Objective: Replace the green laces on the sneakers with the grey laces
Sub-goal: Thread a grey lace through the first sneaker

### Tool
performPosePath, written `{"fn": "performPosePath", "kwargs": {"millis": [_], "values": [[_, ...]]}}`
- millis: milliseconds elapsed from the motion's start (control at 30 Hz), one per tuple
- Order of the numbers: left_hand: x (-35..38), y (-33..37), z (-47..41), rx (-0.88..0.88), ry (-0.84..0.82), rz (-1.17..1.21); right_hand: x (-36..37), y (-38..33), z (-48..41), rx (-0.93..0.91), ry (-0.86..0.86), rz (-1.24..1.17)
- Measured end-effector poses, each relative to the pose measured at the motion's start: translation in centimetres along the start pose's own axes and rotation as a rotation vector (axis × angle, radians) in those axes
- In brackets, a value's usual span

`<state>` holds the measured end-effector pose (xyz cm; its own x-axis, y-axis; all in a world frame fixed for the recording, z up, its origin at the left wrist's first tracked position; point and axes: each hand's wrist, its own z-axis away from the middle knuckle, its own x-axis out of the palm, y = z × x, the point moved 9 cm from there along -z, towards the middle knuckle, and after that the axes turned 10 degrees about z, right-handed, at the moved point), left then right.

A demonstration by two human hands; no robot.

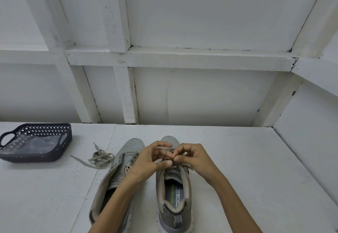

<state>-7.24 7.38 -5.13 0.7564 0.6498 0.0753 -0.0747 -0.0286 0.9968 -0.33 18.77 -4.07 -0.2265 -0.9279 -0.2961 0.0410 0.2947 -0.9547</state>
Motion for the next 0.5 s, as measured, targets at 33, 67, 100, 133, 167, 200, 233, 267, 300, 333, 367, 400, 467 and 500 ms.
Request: {"fn": "performPosePath", "kwargs": {"millis": [33, 67, 100, 133, 167, 200, 233, 267, 300, 333, 367, 400, 467, 500], "values": [[-0.1, -0.1, 0.1, 0.017, 0.018, -0.010, 0.0, -0.1, 0.1, -0.001, -0.001, 0.026], [-0.2, 0.0, 0.2, 0.040, 0.033, -0.017, 0.0, -0.3, 0.3, -0.005, 0.000, 0.060], [-0.3, 0.0, 0.2, 0.067, 0.044, -0.022, 0.0, -0.6, 0.5, -0.014, 0.000, 0.105], [-0.3, 0.2, 0.3, 0.091, 0.050, -0.021, 0.1, -0.9, 0.6, -0.023, -0.004, 0.161], [-0.3, 0.3, 0.4, 0.107, 0.057, -0.026, 0.1, -1.1, 0.7, -0.025, -0.011, 0.221], [-0.3, 0.4, 0.5, 0.116, 0.059, -0.033, 0.2, -1.2, 0.8, -0.019, -0.023, 0.284], [-0.2, 0.5, 0.5, 0.122, 0.055, -0.046, 0.2, -1.2, 0.8, -0.009, -0.036, 0.366], [-0.2, 0.4, 0.6, 0.125, 0.046, -0.065, 0.3, -1.3, 0.8, -0.004, -0.043, 0.480], [-0.1, 0.4, 0.6, 0.126, 0.039, -0.093, 0.4, -1.5, 0.8, -0.010, -0.049, 0.611], [-0.1, 0.3, 0.6, 0.124, 0.036, -0.120, 0.6, -1.8, 0.8, -0.024, -0.058, 0.726], [-0.1, 0.2, 0.6, 0.121, 0.036, -0.134, 0.9, -2.1, 0.8, -0.037, -0.071, 0.808], [0.0, 0.2, 0.6, 0.120, 0.036, -0.135, 1.1, -2.3, 0.9, -0.045, -0.082, 0.856], [-0.1, 0.1, 0.7, 0.121, 0.051, -0.120, 1.5, -2.7, 0.9, -0.052, -0.090, 0.915], [-0.2, 0.1, 0.7, 0.124, 0.062, -0.113, 1.6, -2.8, 0.9, -0.056, -0.087, 0.943]]}}
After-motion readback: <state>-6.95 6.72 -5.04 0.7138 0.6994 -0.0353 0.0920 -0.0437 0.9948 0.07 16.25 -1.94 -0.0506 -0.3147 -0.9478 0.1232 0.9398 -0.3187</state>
